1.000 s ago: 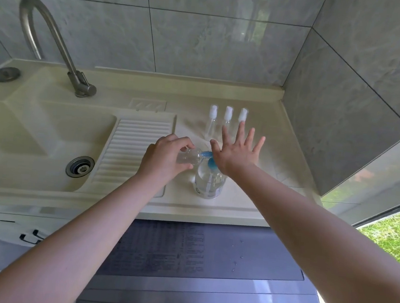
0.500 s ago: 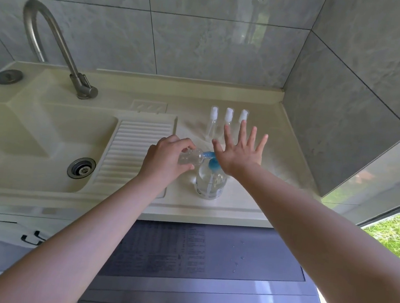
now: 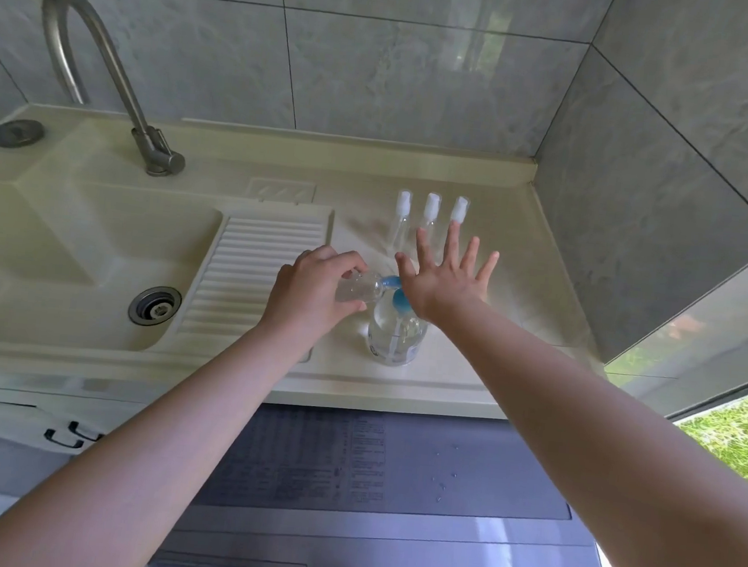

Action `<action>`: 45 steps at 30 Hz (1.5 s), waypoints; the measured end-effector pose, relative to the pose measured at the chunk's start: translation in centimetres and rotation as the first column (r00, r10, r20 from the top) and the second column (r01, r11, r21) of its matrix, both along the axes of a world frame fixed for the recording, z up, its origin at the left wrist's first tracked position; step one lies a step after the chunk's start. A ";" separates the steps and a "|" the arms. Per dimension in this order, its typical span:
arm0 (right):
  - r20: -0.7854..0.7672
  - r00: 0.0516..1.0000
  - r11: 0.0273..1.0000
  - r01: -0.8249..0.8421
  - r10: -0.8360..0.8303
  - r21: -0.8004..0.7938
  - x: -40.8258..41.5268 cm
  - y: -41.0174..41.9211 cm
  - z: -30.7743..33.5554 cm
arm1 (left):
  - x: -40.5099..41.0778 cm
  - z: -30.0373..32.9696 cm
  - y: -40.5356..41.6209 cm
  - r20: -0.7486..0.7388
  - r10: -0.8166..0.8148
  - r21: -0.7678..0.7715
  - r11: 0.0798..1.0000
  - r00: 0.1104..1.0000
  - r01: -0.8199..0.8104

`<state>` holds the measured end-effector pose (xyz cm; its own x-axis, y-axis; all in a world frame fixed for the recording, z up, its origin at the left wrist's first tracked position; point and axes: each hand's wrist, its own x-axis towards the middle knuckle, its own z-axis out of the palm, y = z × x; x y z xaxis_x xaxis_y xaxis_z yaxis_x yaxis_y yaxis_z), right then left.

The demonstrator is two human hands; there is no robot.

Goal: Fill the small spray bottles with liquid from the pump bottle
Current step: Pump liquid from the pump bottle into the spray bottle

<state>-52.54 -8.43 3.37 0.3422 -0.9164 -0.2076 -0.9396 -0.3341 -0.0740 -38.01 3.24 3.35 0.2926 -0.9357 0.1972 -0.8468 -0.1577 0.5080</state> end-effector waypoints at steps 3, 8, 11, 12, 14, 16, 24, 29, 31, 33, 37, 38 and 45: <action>0.002 1.000 0.998 0.006 -0.006 -0.056 0.0 -0.6 0.6 | 0.0 0.1 -0.1 0.019 0.006 0.000 1.000 1.000 -0.006; 0.026 1.000 1.000 0.013 -0.013 0.008 -0.2 -0.2 -0.3 | -0.2 -0.2 -0.1 0.019 0.010 0.011 1.000 1.000 -0.010; 0.011 1.000 0.998 -0.013 0.013 -0.066 -0.2 -0.1 -0.7 | -0.2 -0.2 0.1 0.016 0.014 0.011 1.000 1.000 -0.014; 0.004 1.000 0.994 -0.017 0.018 -0.105 -0.2 -0.2 -0.5 | -0.2 -0.2 0.1 0.013 0.015 0.011 1.000 1.000 -0.015; 0.016 1.000 0.989 -0.014 0.017 -0.148 0.0 -0.6 0.1 | -0.1 -0.1 0.0 0.017 0.016 0.009 1.000 1.000 -0.016; 0.033 0.999 0.994 -0.001 0.005 -0.110 0.2 -0.7 0.1 | -0.2 -0.1 -0.1 0.016 0.019 0.007 1.000 1.000 -0.019; 0.046 0.989 0.988 0.134 -0.138 0.071 0.4 -0.4 0.4 | -0.3 0.2 -0.2 0.008 0.016 0.009 1.000 1.000 -0.016; 0.029 0.996 0.996 0.083 -0.084 0.043 0.6 -0.6 0.4 | -0.2 0.0 -0.2 0.020 0.010 -0.002 1.000 1.000 -0.010; 0.046 0.995 0.992 0.083 -0.087 0.094 0.5 -0.3 -0.4 | -0.2 0.0 -0.2 0.021 0.005 0.007 1.000 1.000 -0.005; 0.062 0.993 0.988 0.090 -0.098 0.128 0.1 -0.2 -0.8 | -0.3 0.1 -0.3 0.021 0.000 0.017 1.000 1.000 0.000; 0.074 0.990 0.985 0.113 -0.123 0.131 0.3 -0.9 0.2 | -0.3 0.3 -0.3 0.011 -0.001 0.002 1.000 1.000 0.001; 0.081 0.989 0.986 0.113 -0.124 0.124 0.5 -1.1 0.4 | -0.2 0.3 -0.3 0.010 -0.002 -0.005 1.000 1.000 0.002; 0.035 0.996 0.994 0.081 -0.083 0.075 1.0 -1.0 -0.3 | -0.4 0.3 -0.1 0.012 0.004 0.007 1.000 1.000 -0.004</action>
<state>-51.54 -9.40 3.05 0.2754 -0.9246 -0.2633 -0.9597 -0.2483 -0.1319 -38.45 3.10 3.65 0.2942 -0.9358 0.1943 -0.8520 -0.1647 0.4969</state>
